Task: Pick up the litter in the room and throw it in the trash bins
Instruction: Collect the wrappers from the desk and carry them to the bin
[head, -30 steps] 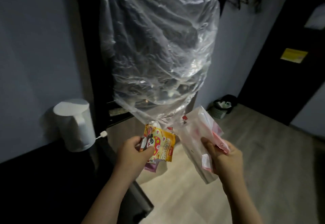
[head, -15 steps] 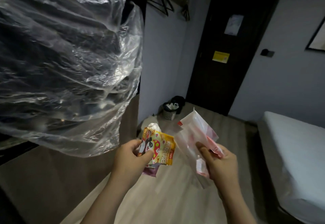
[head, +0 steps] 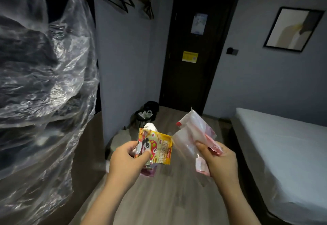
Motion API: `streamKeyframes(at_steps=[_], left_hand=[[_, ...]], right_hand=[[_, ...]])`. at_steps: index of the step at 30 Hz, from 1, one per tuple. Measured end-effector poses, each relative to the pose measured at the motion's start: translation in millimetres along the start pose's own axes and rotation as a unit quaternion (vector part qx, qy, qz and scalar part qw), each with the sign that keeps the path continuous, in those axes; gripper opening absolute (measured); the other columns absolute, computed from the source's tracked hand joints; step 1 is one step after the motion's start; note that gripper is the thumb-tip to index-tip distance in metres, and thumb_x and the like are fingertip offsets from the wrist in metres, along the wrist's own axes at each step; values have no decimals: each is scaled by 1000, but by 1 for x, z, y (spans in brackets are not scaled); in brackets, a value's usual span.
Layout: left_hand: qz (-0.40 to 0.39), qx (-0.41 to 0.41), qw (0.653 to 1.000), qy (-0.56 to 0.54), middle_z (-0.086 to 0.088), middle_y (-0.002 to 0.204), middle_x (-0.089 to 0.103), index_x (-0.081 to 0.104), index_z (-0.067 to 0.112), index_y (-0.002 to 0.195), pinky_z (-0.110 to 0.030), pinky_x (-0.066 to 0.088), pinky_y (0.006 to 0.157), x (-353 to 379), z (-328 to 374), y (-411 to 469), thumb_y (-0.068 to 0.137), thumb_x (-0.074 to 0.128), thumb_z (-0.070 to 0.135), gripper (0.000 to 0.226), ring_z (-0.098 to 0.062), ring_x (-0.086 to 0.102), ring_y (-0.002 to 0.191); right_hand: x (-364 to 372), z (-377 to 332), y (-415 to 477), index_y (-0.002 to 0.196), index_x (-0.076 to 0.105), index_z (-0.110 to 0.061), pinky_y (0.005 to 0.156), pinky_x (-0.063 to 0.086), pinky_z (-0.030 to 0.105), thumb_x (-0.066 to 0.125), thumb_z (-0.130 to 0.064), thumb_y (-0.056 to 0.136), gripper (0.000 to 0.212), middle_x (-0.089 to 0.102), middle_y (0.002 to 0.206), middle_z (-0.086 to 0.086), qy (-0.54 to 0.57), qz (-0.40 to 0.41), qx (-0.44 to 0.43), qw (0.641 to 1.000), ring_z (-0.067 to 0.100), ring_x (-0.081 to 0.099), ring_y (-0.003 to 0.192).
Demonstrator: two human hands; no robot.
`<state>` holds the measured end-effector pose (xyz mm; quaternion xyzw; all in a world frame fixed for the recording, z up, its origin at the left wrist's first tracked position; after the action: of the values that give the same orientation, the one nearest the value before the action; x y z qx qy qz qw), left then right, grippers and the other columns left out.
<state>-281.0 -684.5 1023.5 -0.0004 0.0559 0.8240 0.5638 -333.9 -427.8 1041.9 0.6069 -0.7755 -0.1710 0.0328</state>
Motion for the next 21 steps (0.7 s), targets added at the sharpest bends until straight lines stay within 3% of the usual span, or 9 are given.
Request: streamKeyframes(at_steps=[4, 10, 15, 18, 21], left_hand=[[-14, 8, 1000, 26, 5, 63, 72, 70, 15, 76, -15, 45, 36, 12, -1, 73, 80, 65, 0, 16, -12, 67, 46], [-36, -21, 998, 56, 2, 67, 73, 71, 16, 75, -23, 51, 39, 50, -28, 157, 80, 66, 1, 17, -16, 69, 50], [-29, -21, 995, 90, -2, 68, 74, 71, 17, 76, -30, 56, 45, 93, -41, 239, 80, 68, 4, 14, -18, 70, 55], [-11, -17, 993, 115, 0, 68, 74, 72, 18, 77, -28, 55, 49, 119, -45, 287, 80, 70, 9, 10, -16, 70, 58], [4, -17, 992, 127, 7, 67, 74, 72, 19, 78, -15, 47, 46, 143, -45, 332, 80, 71, 11, 8, -9, 70, 61]], right_hand=[[23, 21, 51, 70, 71, -11, 54, 47, 31, 79, -24, 75, 16, 68, 66, 11, -7, 18, 20, 1000, 18, 61, 60], [41, 61, 133, 68, 71, -15, 50, 46, 22, 79, -28, 74, 16, 68, 64, 7, -20, 34, 45, 998, 11, 61, 54], [55, 108, 224, 68, 70, -19, 53, 52, 27, 79, -34, 74, 19, 69, 66, 3, -3, 36, 61, 998, 13, 65, 57], [64, 130, 285, 63, 66, -21, 42, 44, 11, 79, -33, 74, 21, 66, 57, -11, 5, 34, 71, 997, 1, 61, 51], [70, 144, 342, 64, 69, -25, 44, 45, 13, 80, -35, 72, 17, 67, 59, -12, 15, 16, 74, 997, -2, 62, 52]])
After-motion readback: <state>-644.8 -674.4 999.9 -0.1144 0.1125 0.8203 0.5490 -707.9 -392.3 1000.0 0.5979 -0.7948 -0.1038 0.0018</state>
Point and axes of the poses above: each hand's wrist, its own y-axis towards the middle knuckle, its own x-axis out of the palm, z = x × y, the point moved 8 cm from there along y, towards the middle knuckle
